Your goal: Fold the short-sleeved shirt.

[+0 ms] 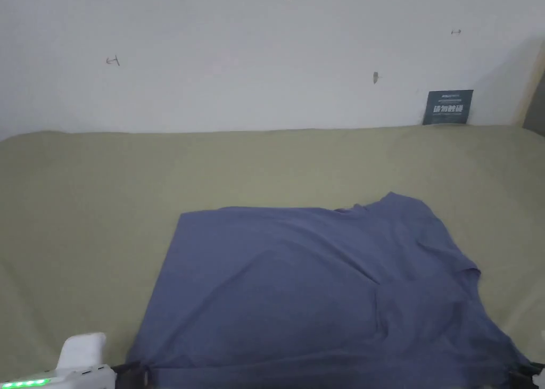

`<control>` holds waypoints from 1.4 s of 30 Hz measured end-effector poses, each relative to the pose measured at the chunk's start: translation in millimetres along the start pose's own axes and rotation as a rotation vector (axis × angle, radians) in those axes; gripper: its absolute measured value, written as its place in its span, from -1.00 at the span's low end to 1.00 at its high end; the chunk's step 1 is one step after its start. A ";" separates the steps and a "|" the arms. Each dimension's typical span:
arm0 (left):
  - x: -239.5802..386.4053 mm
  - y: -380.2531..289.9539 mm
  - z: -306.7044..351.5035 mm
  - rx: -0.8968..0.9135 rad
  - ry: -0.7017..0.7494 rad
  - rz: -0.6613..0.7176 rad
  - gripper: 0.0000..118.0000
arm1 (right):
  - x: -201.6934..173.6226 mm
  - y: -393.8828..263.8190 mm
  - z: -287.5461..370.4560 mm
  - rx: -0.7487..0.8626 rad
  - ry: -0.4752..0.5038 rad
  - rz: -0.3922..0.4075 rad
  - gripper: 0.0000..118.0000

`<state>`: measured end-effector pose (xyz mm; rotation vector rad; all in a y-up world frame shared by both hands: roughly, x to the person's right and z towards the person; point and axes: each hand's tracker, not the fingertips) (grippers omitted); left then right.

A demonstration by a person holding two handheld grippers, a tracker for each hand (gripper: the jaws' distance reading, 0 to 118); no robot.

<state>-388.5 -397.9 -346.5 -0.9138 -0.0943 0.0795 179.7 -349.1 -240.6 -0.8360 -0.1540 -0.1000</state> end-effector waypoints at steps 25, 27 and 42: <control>21.2 17.0 38.4 0.077 -0.095 0.035 -0.90 | 27.7 23.9 -25.0 0.079 0.029 0.039 -0.87; 24.0 26.1 43.4 0.079 -0.099 0.040 -0.90 | 28.0 36.6 -22.7 0.081 0.033 0.032 -0.87; 18.8 148.9 5.6 0.068 -0.084 0.039 -0.90 | 26.6 153.4 -74.6 0.022 -0.006 0.056 -0.87</control>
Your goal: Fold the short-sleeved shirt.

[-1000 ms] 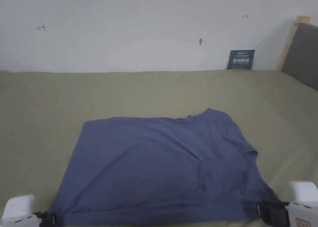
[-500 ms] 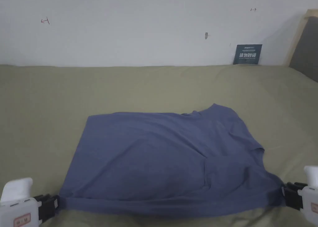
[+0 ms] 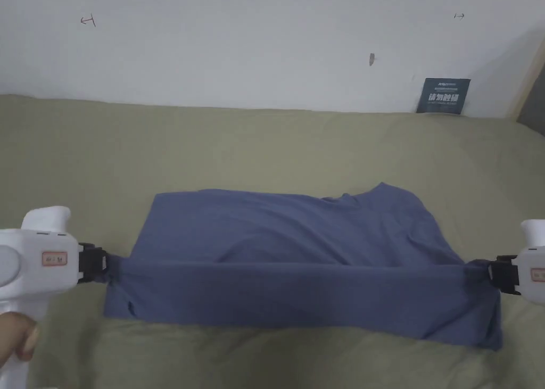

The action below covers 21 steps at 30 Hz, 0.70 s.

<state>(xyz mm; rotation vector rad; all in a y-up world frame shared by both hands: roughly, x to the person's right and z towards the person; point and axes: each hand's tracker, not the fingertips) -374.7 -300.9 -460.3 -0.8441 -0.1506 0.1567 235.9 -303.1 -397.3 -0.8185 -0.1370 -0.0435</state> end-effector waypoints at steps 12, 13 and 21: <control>3.6 40.7 -106.3 -0.113 0.080 -0.044 -0.92 | -2.1 26.2 -96.1 -0.073 -0.040 -0.030 -0.87; 3.4 40.2 -111.8 -0.117 0.084 -0.045 -0.92 | -2.8 26.9 -100.9 -0.077 -0.046 -0.029 -0.87; -7.0 29.1 -84.8 -0.090 0.033 0.039 0.58 | -3.5 17.1 -67.9 0.001 -0.011 0.008 0.48</control>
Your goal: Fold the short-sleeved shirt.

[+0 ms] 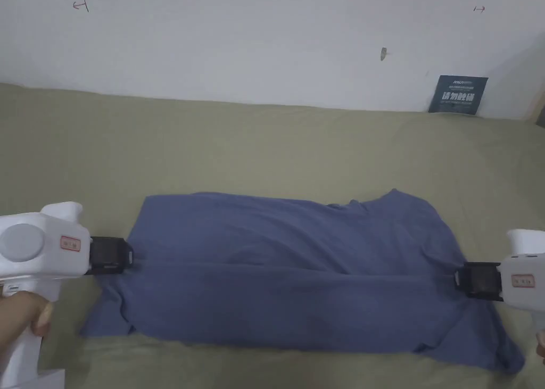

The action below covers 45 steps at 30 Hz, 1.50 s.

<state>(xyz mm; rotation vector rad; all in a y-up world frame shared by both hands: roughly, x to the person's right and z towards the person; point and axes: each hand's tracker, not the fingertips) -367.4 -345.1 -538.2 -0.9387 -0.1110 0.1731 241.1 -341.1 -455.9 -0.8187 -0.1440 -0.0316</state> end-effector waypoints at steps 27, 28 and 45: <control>9.9 -69.4 46.4 -0.015 -0.011 -0.054 0.56 | -32.2 -100.1 70.3 -0.079 0.013 -0.031 -0.90; 9.7 -63.1 39.5 -0.017 -0.016 -0.042 0.74 | -30.5 -98.7 70.5 -0.076 0.014 -0.031 -0.90; 14.6 -66.8 9.2 -0.047 0.062 -0.084 -0.88 | 6.3 -67.1 28.9 -0.143 -0.040 -0.063 0.80</control>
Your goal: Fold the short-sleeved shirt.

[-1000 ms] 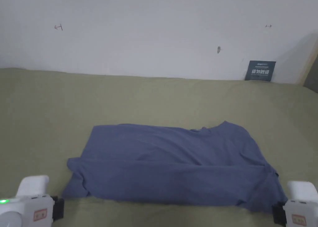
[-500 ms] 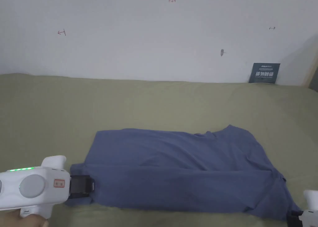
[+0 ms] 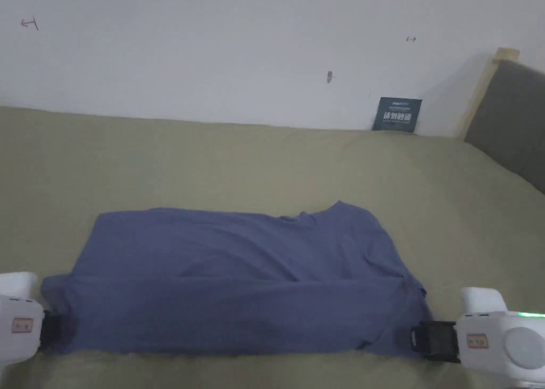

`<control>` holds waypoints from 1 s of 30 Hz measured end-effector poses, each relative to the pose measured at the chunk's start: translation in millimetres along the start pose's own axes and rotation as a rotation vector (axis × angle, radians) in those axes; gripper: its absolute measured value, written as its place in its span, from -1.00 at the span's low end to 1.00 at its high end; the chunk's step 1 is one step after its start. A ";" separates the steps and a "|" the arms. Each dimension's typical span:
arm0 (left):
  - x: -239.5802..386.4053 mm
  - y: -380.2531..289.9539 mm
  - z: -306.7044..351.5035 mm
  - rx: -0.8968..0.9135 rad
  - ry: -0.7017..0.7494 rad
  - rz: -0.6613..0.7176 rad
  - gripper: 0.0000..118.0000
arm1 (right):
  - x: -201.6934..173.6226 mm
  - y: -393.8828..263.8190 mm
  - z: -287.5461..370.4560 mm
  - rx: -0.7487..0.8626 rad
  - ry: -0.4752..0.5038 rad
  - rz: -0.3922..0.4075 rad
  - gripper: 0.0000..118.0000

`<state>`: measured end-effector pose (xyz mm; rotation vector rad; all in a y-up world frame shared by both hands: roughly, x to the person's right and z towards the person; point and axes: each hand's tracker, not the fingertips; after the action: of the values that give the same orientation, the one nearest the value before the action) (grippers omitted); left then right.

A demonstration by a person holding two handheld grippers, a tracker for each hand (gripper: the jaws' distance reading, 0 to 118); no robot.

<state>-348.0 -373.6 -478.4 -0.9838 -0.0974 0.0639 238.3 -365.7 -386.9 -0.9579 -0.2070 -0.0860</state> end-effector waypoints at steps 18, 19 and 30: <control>-8.1 8.1 2.7 -0.011 -0.025 -0.005 -0.90 | -10.0 28.9 -31.7 -0.102 0.048 0.057 -0.80; -9.1 8.5 5.2 -0.008 -0.031 -0.001 -0.90 | -7.8 30.0 -27.2 -0.087 0.053 0.047 -0.80; -5.9 2.1 45.2 0.004 -0.070 -0.026 -0.91 | 4.2 23.2 12.3 -0.041 0.081 0.055 -0.80</control>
<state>-358.9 -335.6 -455.6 -0.9757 -0.1737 0.0747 244.6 -342.2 -397.8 -0.9984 -0.1049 -0.0786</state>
